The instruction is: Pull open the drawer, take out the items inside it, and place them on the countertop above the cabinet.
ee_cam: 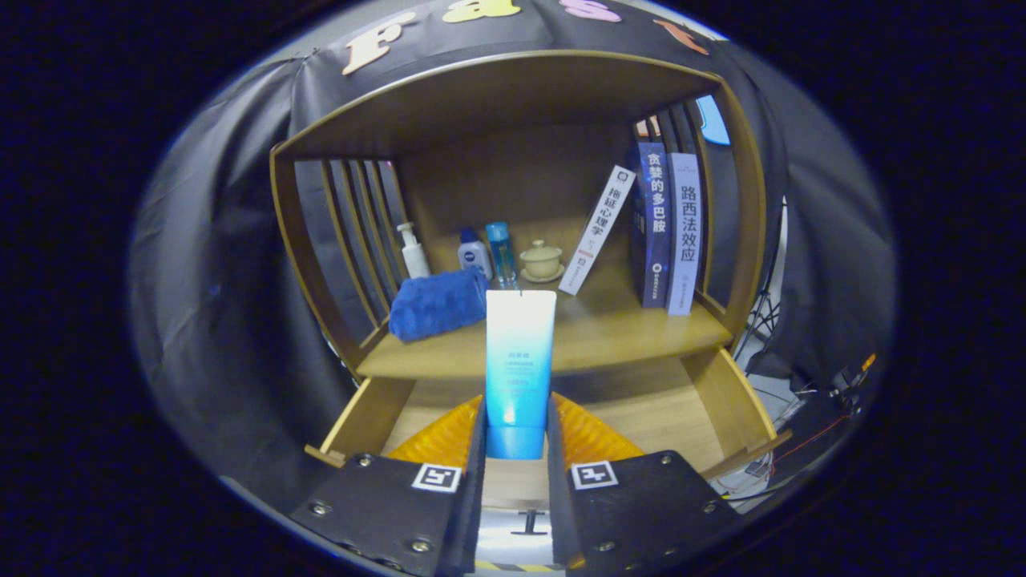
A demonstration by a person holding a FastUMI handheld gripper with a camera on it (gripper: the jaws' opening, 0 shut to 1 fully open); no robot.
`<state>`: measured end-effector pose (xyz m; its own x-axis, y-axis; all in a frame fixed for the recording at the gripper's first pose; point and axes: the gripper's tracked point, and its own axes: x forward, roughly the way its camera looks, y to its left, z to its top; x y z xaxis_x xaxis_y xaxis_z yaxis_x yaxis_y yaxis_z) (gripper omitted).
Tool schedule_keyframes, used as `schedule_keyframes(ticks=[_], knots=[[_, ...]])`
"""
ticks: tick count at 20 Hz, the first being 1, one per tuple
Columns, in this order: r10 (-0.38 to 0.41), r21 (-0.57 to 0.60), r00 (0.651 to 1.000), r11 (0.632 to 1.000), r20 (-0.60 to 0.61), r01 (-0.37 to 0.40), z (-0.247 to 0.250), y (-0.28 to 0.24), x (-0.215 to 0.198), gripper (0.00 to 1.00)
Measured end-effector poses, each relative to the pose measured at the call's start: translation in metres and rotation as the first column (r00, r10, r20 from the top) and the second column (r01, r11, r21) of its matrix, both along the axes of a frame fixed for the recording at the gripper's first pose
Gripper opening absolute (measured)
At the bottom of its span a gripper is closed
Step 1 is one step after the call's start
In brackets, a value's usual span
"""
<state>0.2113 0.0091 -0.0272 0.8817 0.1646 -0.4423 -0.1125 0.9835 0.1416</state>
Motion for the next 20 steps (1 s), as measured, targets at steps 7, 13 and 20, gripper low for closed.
schedule_keyframes(ticks=[7, 13, 20], knots=[[-0.101, 0.016, 0.994, 0.995, -0.034, 0.102, -0.029, -0.010, 0.083, 0.36], [-0.142, 0.002, 0.987, 0.990, -0.077, 0.142, -0.073, -0.011, 0.123, 0.36], [-0.147, -0.006, 0.988, 0.989, -0.051, 0.147, -0.089, 0.005, 0.164, 0.36]])
